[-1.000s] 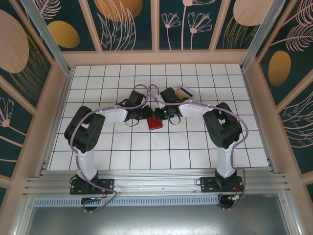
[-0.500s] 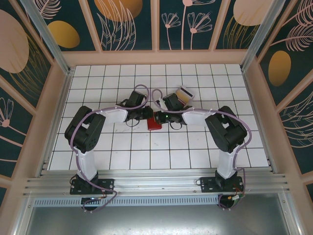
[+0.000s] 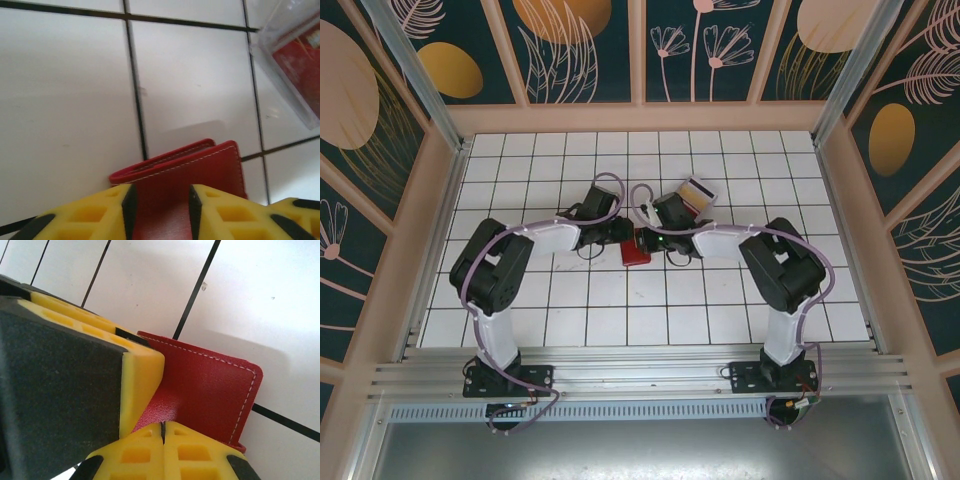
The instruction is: Put the credit cards into the card holder
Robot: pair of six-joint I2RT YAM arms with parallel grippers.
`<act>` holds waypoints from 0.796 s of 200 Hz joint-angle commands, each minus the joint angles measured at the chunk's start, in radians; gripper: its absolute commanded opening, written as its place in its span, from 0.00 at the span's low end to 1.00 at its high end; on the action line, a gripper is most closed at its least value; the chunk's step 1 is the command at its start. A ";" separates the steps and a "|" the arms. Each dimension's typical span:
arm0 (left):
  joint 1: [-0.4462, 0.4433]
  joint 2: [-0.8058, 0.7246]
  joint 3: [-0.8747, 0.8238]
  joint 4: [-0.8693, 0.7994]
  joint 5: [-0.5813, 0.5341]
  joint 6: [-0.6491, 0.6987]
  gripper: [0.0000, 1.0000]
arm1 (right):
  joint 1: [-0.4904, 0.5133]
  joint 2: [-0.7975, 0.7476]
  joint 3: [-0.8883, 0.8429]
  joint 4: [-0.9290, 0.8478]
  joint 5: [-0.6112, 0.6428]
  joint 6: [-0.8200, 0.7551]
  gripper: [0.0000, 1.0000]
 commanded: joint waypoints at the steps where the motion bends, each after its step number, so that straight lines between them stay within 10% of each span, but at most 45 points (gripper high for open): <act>1: 0.010 -0.086 -0.019 -0.056 -0.132 -0.004 0.47 | -0.010 0.105 0.040 -0.166 0.096 0.009 0.00; 71: 0.140 -0.410 -0.235 0.034 -0.247 -0.056 0.67 | -0.062 0.141 0.199 -0.162 0.143 -0.026 0.06; 159: 0.238 -0.718 -0.448 0.099 -0.555 -0.140 0.98 | -0.072 -0.125 0.254 -0.206 0.231 -0.117 0.46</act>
